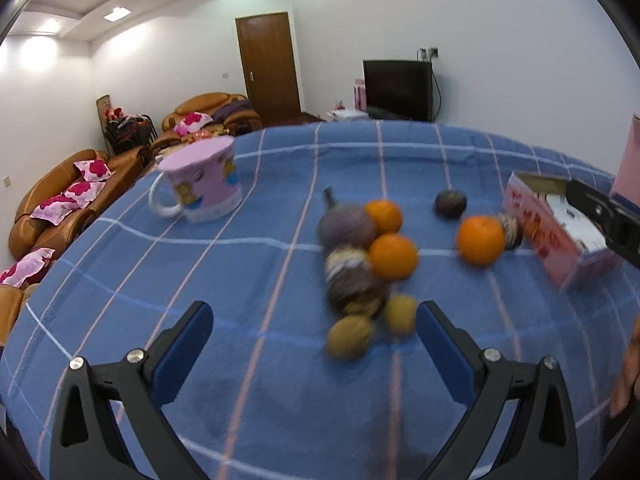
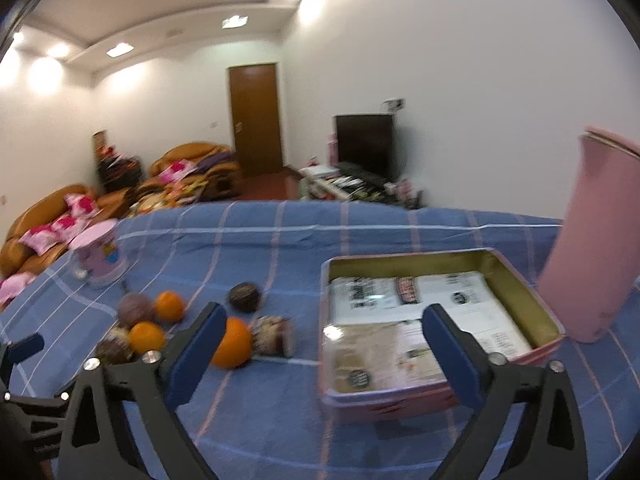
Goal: Organize fruits
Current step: 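Grasp a fuzzy brown kiwi with the left tool while the right tool grasps another kiwi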
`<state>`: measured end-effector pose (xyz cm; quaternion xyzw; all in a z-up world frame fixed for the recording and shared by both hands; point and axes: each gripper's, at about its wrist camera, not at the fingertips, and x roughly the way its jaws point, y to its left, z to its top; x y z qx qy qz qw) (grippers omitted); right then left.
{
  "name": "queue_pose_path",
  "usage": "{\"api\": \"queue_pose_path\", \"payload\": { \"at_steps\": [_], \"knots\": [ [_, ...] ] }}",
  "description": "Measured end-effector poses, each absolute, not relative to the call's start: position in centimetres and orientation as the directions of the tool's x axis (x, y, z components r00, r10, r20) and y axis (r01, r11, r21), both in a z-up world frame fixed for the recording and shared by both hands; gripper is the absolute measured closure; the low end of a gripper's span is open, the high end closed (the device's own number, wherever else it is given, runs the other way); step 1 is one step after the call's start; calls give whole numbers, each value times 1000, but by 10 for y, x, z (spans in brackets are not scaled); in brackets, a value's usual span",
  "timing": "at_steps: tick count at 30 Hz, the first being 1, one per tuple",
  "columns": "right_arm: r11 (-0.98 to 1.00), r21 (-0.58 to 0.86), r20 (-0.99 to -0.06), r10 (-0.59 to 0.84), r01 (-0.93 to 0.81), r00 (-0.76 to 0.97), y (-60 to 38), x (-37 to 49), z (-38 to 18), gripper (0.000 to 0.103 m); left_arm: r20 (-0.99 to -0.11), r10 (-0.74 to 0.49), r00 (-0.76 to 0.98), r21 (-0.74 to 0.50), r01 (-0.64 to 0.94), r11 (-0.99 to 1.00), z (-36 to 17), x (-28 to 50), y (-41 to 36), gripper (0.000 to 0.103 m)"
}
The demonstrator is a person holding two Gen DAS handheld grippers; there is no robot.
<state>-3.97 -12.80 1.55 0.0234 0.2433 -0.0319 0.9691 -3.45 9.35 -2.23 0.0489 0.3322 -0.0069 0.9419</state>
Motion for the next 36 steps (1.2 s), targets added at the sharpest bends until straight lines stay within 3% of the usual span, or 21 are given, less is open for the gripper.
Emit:
{"api": "queue_pose_path", "payload": {
  "at_steps": [6,11,15,19,22,23,27,33,36],
  "knots": [
    [996,38,-546,84,-76,834,-104,-31,3,34,-673,10,740,93,71,993,-30,-25,106,5],
    [968,139,-585,251,-210,771,-87,-30,-5,34,-717,-64,694,33,126,992,-36,-18,103,19],
    [956,139,-597,288,-257,748,-74,-31,-9,34,-750,-109,652,5,171,985,-43,-9,92,29],
    [950,154,-601,307,-271,738,-74,-30,-12,34,-781,-143,608,-42,178,983,-49,-1,92,59],
    [939,192,-612,342,-285,713,-74,-26,-15,34,-774,-170,610,-83,168,982,-48,-1,99,66],
    [935,200,-617,351,-291,704,-75,-26,-16,34,-771,-184,609,-98,172,980,-48,-1,101,75],
    [925,187,-637,370,-330,677,-62,-25,-20,34,-761,-218,611,-135,180,974,-47,-4,107,75],
    [905,136,-680,381,-402,627,-26,-17,-25,34,-713,-126,690,-69,110,991,-33,-19,127,75],
    [898,136,-723,379,-419,578,-6,-5,-34,48,-711,-106,695,-77,73,994,-30,-20,143,75]
  ]
}}
